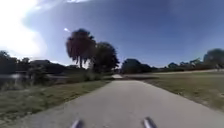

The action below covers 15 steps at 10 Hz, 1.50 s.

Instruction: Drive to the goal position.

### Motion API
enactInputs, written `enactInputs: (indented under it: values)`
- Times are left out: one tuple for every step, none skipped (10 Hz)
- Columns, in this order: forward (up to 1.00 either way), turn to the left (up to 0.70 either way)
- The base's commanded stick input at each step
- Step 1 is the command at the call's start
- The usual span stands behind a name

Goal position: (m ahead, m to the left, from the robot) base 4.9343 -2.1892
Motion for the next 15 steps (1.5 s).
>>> enactInputs:
  values:
    - [0.70,0.00]
    - [0.70,0.00]
    - [0.70,0.00]
    - [0.70,0.00]
    - [0.70,0.00]
    - [0.70,0.00]
    - [0.70,0.00]
    - [0.70,0.00]
    - [0.70,0.00]
    - [0.70,0.00]
    - [0.70,0.00]
    - [0.70,0.00]
    - [0.70,0.00]
    - [0.70,0.00]
    - [0.70,0.00]
